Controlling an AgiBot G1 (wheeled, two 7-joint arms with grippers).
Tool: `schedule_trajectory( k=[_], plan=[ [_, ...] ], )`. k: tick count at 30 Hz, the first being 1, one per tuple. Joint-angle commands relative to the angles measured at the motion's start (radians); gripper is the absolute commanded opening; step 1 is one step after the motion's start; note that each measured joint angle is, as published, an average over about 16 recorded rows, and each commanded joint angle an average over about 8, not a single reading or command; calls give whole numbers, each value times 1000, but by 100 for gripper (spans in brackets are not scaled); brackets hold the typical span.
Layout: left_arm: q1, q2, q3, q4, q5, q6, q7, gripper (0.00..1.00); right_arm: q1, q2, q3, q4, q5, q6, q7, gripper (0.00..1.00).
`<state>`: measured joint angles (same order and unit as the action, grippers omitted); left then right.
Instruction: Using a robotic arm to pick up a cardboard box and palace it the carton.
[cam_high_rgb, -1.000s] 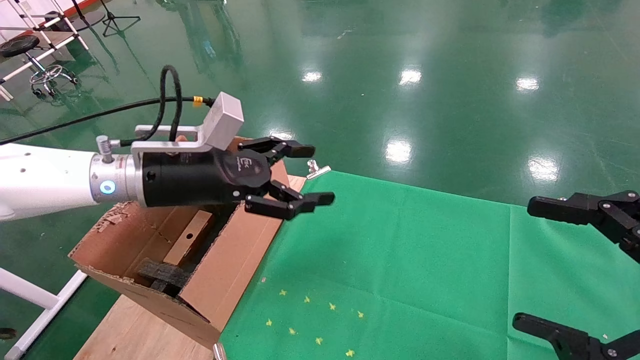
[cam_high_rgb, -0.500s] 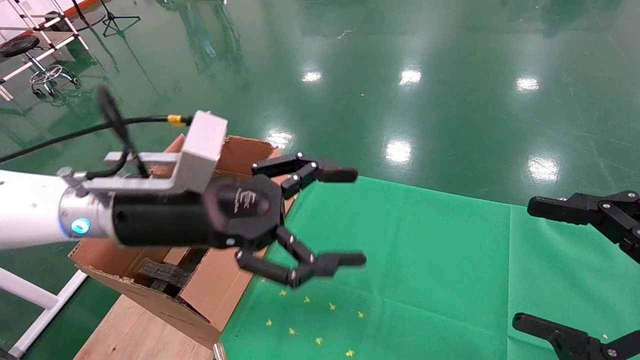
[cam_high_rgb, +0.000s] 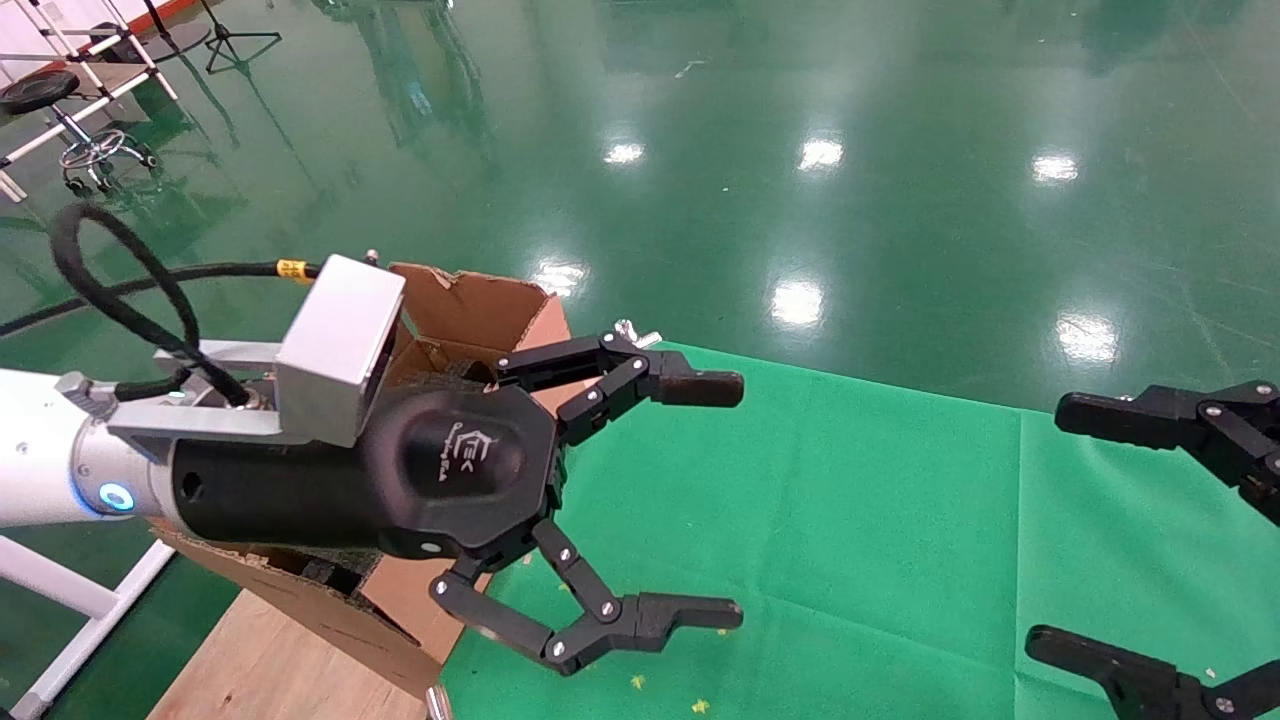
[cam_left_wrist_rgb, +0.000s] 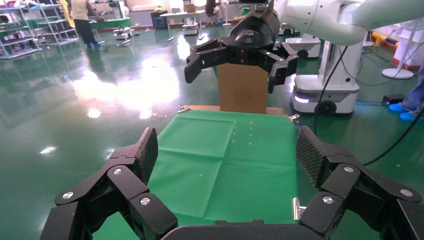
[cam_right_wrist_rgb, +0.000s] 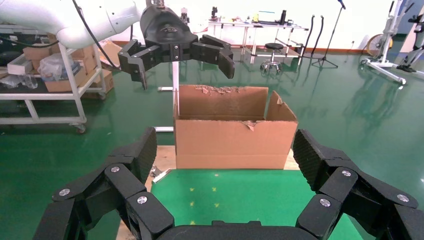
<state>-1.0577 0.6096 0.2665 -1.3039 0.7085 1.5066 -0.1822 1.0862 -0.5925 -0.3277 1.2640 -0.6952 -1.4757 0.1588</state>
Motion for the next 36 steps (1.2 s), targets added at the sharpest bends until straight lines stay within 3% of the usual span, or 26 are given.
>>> schedule_trajectory(
  k=[1, 36],
  plan=[
    [-2, 0, 2, 3, 3, -2, -1, 100, 0, 0, 0, 0, 0, 0, 0, 100],
    [-17, 2, 14, 21, 23, -12, -6, 100, 0, 0, 0, 0, 0, 0, 0, 100]
  ],
)
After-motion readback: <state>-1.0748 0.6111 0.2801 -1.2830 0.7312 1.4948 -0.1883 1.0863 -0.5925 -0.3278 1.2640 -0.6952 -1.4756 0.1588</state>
